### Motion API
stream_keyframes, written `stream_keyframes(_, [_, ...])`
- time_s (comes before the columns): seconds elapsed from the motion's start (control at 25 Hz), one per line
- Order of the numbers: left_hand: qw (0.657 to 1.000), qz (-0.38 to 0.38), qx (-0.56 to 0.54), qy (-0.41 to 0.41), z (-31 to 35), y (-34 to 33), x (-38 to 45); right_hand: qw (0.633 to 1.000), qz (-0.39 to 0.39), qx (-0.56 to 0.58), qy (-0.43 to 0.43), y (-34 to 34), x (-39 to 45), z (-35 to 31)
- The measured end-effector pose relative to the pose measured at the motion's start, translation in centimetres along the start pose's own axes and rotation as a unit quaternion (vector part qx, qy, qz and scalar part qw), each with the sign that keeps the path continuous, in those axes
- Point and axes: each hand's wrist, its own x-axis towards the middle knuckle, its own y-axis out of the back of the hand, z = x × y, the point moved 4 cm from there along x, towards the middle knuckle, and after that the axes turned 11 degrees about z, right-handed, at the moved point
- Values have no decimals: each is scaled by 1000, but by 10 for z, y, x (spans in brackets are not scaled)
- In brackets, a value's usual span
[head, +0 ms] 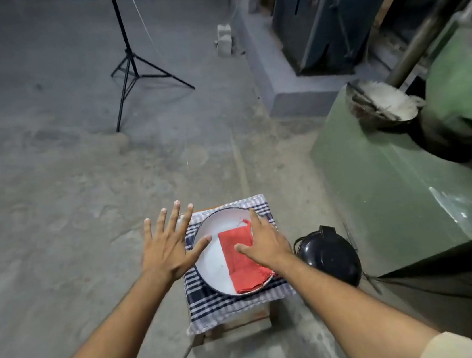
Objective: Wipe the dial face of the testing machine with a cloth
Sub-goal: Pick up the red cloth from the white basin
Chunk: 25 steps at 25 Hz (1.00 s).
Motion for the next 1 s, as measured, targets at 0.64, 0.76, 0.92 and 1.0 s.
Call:
stream_keyframes(0.64, [999, -33, -7, 1, -1, -93, 40, 953, -30, 108, -280, -128, 52, 21])
stream_keyframes(0.76, [999, -34, 1, 4, 1, -86, 43, 935, -55, 192, -293, -129, 51, 28])
stream_keyframes(0.92, [999, -25, -19, 21, 6, -72, 51, 807, -17, 460, -371, -124, 46, 36])
stream_keyframes(1.0, [999, -24, -21, 26, 11, -63, 55, 689, -62, 600, -401, -118, 43, 37])
